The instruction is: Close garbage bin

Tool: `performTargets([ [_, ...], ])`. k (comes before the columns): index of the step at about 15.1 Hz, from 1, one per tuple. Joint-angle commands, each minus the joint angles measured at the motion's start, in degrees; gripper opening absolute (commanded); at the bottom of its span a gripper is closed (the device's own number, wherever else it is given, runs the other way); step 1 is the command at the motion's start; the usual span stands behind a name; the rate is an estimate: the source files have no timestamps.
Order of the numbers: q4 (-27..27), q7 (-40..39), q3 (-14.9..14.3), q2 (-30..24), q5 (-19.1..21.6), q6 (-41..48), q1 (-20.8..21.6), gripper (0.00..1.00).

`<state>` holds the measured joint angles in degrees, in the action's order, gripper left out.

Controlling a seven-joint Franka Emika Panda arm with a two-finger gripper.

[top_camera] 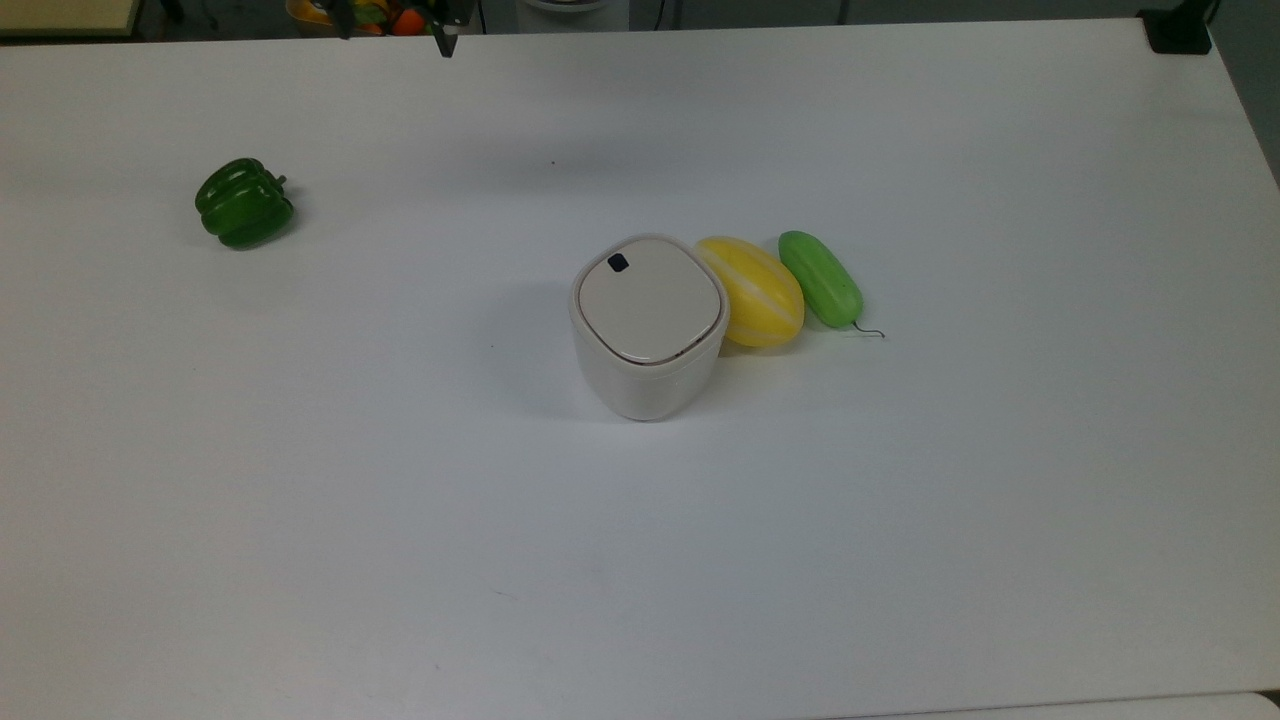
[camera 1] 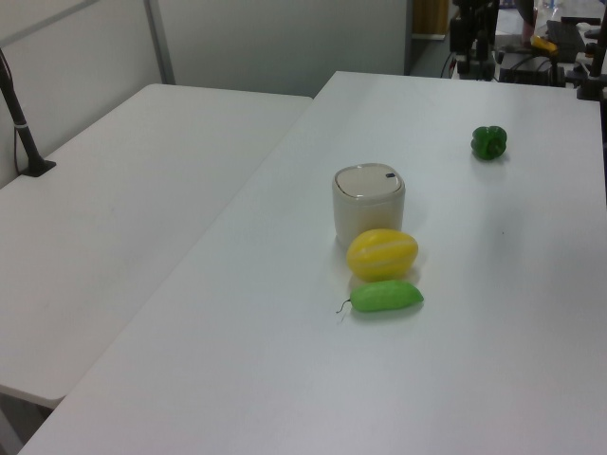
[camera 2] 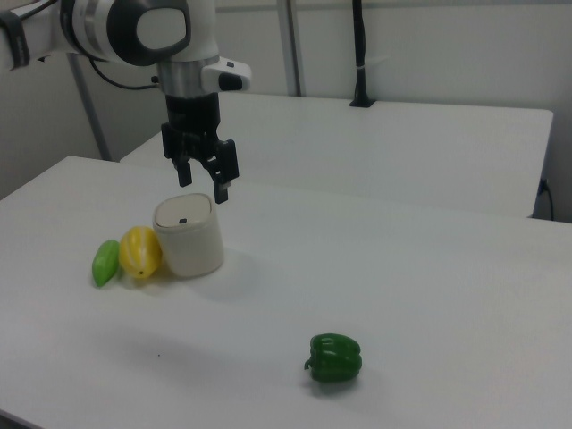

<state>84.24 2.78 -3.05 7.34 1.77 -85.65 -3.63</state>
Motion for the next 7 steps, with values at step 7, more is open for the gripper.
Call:
performTargets([
  [7,0.0,-5.5,-0.2,-1.8,-0.8,1.6,-1.0,1.0],
])
